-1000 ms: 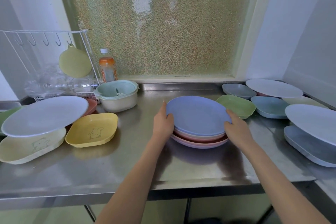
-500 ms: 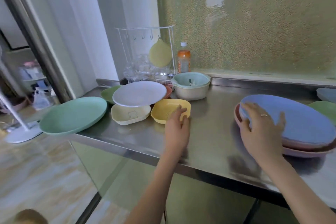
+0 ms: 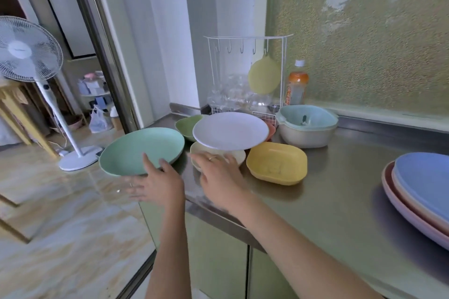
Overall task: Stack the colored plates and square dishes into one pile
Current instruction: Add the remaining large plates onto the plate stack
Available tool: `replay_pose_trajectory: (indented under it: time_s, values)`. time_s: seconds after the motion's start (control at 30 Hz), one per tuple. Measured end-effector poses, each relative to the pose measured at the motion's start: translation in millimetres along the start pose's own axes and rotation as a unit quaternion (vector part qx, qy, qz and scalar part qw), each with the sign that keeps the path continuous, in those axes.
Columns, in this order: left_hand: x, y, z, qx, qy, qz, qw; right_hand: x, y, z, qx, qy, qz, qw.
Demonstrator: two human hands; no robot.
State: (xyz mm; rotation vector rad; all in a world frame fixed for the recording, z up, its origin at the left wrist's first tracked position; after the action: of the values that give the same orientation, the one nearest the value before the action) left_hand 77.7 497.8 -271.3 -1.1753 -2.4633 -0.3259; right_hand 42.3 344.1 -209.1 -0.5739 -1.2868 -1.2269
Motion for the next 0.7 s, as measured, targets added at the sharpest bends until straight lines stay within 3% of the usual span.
replay_pose_trajectory:
  time_s: [0.13, 0.3, 0.47, 0.7]
  values:
    - [1, 27, 23, 0.06, -0.076, -0.028, 0.995, -29, 43, 15, 0.019, 0.03, 0.04, 0.999]
    - [16, 30, 23, 0.035, -0.176, -0.098, 0.979, -68, 68, 30, 0.025, 0.012, 0.131, 0.991]
    - [34, 30, 32, 0.067, -0.218, -0.144, 0.963, -61, 76, 43, 0.025, -0.074, 0.055, 0.995]
    - [55, 11, -3, -0.018, -0.303, -0.197, 0.932, -22, 57, 52, 0.049, -0.095, -0.066, 0.992]
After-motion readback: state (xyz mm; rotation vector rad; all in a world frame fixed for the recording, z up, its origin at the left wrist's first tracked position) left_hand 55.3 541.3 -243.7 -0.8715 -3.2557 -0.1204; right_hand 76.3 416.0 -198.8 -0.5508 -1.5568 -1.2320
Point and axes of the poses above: each hand's wrist, its own y-axis towards the middle knuckle, its own x-axis out of the back of the hand, z = x × y, the point moved 9 cm from there along y, towards the middle knuckle, and after that the axes turned 6 degrees about z, right-handed, at the moved point
